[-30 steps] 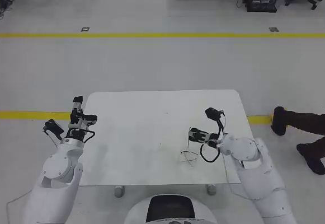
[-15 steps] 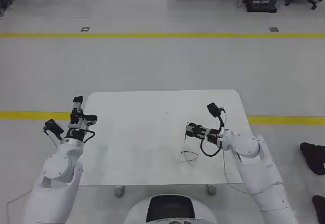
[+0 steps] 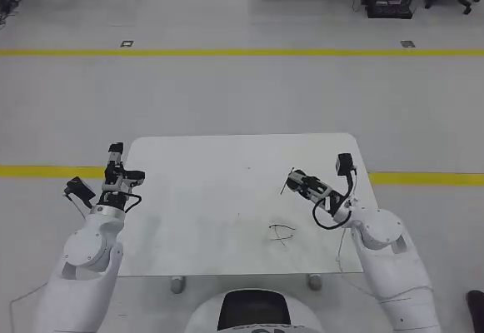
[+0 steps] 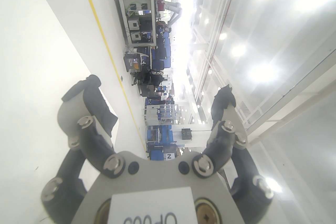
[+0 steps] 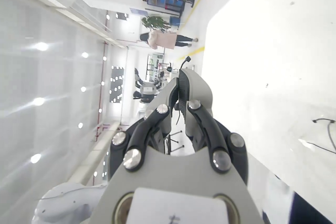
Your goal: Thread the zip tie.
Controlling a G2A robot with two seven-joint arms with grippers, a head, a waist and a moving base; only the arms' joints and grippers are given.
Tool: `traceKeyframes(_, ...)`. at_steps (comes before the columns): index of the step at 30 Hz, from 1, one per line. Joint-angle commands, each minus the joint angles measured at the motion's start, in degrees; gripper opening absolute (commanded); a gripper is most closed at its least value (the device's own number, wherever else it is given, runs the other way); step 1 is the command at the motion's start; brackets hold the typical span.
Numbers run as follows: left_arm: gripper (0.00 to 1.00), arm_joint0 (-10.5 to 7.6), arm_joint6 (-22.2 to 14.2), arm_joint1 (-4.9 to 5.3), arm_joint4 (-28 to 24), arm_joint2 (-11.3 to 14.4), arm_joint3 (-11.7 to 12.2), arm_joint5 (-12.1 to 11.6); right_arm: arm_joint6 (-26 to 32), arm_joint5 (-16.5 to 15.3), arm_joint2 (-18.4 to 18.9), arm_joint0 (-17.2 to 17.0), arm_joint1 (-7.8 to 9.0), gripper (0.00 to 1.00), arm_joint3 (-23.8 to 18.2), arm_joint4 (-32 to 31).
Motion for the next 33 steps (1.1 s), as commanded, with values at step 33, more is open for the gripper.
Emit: traceKeyframes(33, 1.00, 0.00, 0.0, 0.00, 0.0, 0.0, 0.0, 0.0, 0.1, -11.5, 2.2, 6.7, -0.07, 0.00, 10.1, 14.4)
